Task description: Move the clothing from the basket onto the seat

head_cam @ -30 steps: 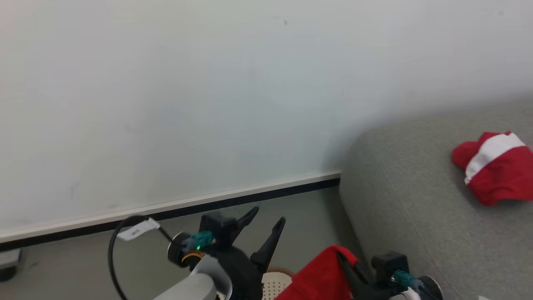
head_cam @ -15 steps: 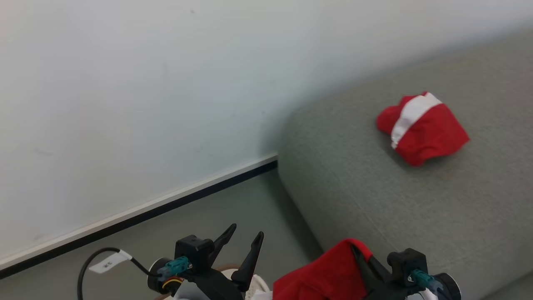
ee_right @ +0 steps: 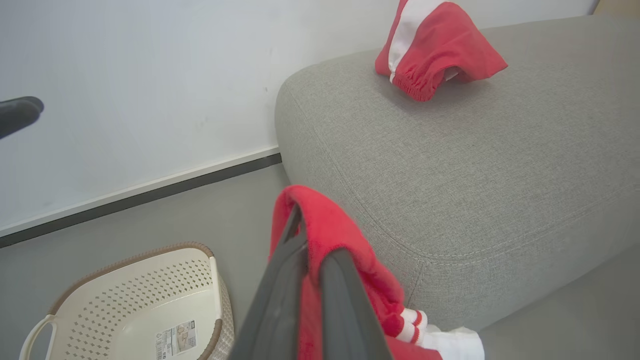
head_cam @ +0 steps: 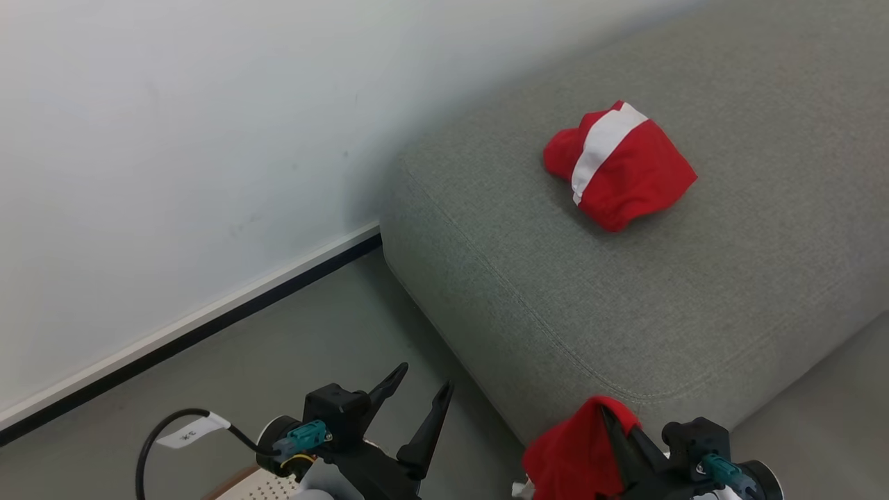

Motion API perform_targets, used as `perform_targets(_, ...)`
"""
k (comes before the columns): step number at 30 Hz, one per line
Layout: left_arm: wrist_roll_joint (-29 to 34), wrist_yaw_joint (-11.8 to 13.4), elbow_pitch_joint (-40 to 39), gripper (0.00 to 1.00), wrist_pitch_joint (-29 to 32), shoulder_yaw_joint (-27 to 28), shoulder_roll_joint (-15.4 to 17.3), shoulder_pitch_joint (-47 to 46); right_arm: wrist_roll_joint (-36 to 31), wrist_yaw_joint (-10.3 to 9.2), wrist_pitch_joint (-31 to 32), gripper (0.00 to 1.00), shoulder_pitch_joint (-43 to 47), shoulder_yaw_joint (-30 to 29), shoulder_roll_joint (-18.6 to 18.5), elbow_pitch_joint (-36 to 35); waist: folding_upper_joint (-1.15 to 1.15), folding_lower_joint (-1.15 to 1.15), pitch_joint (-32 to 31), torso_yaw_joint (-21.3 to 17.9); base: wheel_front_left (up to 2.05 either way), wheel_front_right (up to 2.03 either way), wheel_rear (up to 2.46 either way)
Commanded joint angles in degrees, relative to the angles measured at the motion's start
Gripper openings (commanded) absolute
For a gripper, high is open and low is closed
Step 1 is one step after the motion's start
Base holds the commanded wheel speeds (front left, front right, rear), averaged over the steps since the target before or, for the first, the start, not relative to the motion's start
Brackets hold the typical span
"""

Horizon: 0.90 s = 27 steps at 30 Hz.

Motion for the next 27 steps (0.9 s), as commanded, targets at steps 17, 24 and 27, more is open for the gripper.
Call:
perform_targets(17,1.04,1.13,-1.14,1.0,-0.55,-0.5,0.3,1.93,2.47,-0.04,2.72,0.0,-13.66,7.89,-4.16,-1.59,-0.01,-0.01,0.68,-0.48,0.0,0.0,0.0)
perform_targets(24,2.85,2.06,-3.51,1.0,0.39,-1.65,1.4,1.09,9.23,-0.04,4.69,0.0,-30.35,11.45,-10.94,-0.93,-0.01,-0.01,3.99,1.97,0.0,0.0,0.0)
perform_targets(27,4.24,2.42,-5.66,1.0,1.37,-2.44,1.96,-0.89,12.38,-0.04,5.09,0.0,-38.56,10.29,-14.02,0.32,-0.01,-0.01,7.66,3.86,0.0,0.0,0.0)
